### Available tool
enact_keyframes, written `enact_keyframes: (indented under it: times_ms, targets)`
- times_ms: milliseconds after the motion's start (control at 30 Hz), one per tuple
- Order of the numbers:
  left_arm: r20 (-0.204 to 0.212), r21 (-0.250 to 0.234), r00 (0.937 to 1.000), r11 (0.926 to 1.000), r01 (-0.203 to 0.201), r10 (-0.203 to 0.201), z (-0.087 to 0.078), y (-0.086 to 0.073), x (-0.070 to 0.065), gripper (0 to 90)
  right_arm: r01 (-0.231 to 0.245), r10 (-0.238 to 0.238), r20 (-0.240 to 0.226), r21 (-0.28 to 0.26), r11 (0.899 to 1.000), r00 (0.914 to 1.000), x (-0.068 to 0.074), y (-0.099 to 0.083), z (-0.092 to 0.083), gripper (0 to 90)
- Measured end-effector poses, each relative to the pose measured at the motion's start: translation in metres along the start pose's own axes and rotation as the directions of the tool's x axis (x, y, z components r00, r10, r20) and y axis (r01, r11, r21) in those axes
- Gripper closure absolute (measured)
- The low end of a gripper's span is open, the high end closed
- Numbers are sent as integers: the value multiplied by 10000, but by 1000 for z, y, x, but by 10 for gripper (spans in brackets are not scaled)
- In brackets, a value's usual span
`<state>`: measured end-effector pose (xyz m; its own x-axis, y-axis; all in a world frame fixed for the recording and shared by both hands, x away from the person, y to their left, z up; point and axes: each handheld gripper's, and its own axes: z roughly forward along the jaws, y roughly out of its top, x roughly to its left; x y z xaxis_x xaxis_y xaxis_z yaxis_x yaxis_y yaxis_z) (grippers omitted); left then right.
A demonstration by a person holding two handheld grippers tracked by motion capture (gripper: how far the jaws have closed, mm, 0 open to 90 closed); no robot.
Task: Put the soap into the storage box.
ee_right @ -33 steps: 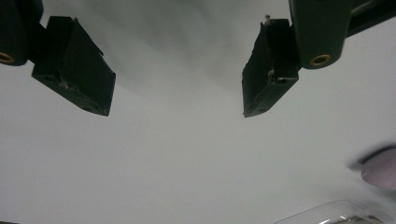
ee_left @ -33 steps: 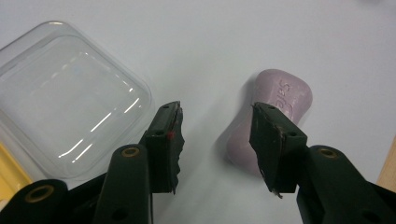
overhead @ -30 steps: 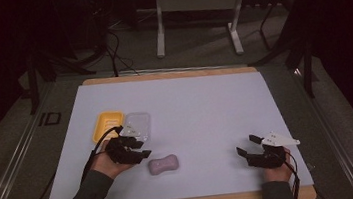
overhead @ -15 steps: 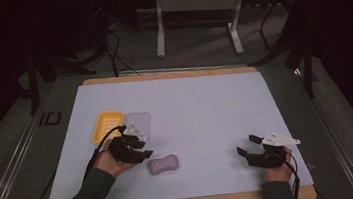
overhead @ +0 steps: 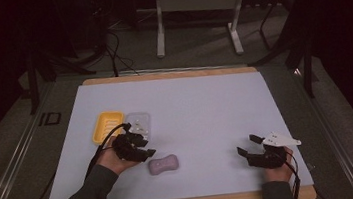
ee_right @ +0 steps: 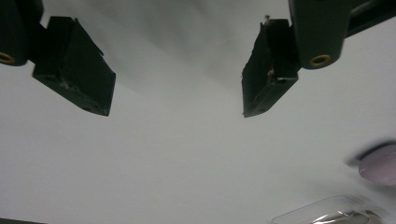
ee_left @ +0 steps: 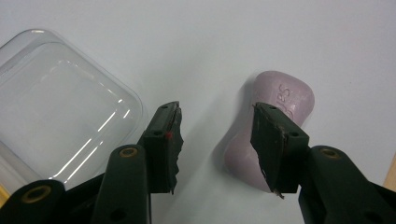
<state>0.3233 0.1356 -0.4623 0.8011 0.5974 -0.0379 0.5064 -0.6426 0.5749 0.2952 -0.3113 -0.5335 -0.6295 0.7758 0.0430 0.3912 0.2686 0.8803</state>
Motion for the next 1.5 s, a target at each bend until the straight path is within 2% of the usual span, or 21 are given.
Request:
enact_keyframes:
  times_ms: [233,367,467,533,767,1133,1433,1500]
  targets:
    - [-100,251,9995,9993,-288,291,0,6,-1,529,-23,23,31,-34,10000,10000,0,0,0,232]
    - [-18,224,9993,9990,-383,384,-1,11,-2,529,-39,39,39,-91,10000,10000,0,0,-1,232]
    - [-31,408,9985,9977,-540,541,2,14,-4,529,-87,87,73,-62,9999,9999,0,0,-1,220]
    - [139,402,9979,9972,-633,628,2,16,-5,529,-103,104,53,-71,9999,9999,-1,0,-1,211]
    - [205,625,9949,9930,-998,987,3,23,-8,528,-27,27,51,44,10000,10000,0,0,0,210]
    - [660,697,9908,9900,-1226,1181,10,26,-10,523,29,-30,69,190,9998,10000,0,1,2,210]
    - [749,986,9844,9811,-1664,1594,14,34,-17,510,-7,6,47,172,9999,10000,0,1,2,210]
    - [799,1129,9814,9767,-1827,1744,15,37,-18,506,3,-3,48,165,9999,10000,0,1,2,210]
